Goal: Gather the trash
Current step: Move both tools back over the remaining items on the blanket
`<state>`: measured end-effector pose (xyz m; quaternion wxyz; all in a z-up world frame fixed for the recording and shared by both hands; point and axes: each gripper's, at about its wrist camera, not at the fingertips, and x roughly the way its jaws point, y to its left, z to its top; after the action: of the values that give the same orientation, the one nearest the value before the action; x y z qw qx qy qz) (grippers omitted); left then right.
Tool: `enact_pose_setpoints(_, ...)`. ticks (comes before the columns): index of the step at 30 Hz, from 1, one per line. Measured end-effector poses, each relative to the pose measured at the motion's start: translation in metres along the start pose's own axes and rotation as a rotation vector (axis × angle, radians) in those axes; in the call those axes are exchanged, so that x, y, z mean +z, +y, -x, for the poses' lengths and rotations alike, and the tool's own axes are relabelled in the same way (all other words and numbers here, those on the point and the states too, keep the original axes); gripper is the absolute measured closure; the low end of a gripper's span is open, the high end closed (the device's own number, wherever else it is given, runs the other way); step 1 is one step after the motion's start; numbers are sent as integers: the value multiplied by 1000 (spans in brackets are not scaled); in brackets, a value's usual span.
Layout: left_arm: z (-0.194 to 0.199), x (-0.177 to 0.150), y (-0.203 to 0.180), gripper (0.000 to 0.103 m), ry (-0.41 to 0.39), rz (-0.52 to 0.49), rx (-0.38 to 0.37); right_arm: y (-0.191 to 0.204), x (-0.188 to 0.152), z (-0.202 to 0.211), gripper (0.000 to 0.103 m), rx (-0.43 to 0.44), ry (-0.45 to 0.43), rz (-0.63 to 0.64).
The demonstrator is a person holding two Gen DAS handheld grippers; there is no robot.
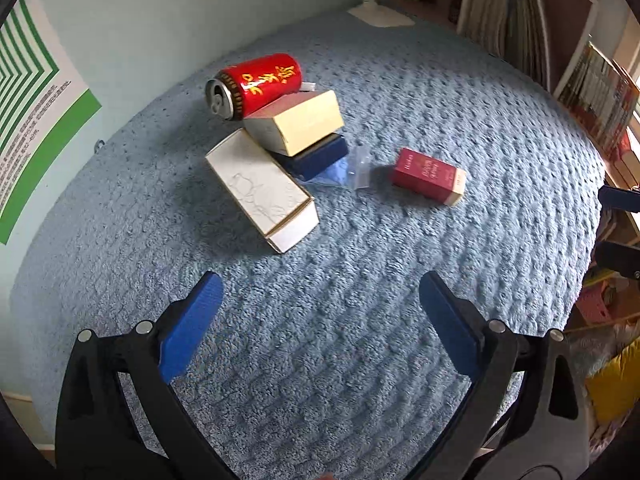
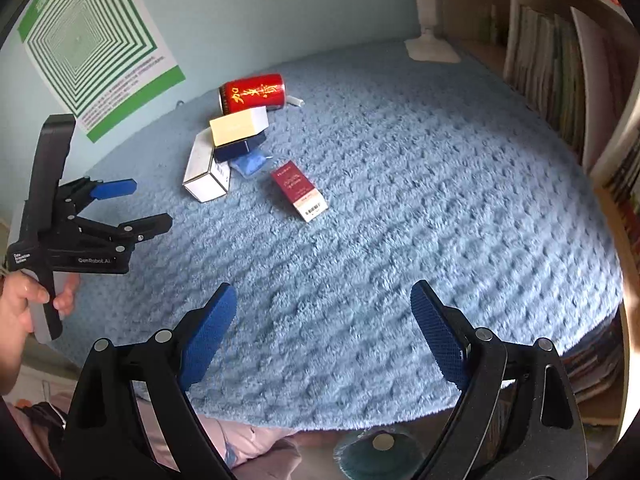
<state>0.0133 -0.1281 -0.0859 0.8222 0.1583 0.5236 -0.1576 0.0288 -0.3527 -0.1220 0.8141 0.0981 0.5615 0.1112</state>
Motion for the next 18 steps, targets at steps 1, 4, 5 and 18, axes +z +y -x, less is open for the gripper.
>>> enact_pose_setpoints(1, -3, 2, 5, 7, 3, 16, 3, 1, 6, -5, 15, 6, 6, 11)
enact_pose_setpoints(4, -11, 5, 17, 7, 18, 54, 5, 5, 21, -19, 15, 18, 26, 34)
enact_pose_setpoints(5, -14, 6, 20, 7, 21, 61, 7, 6, 25, -23, 15, 24, 30, 40)
enact_pose_setpoints(18, -49, 26, 33, 7, 76, 101, -5, 9, 57, -75, 15, 52, 108, 67)
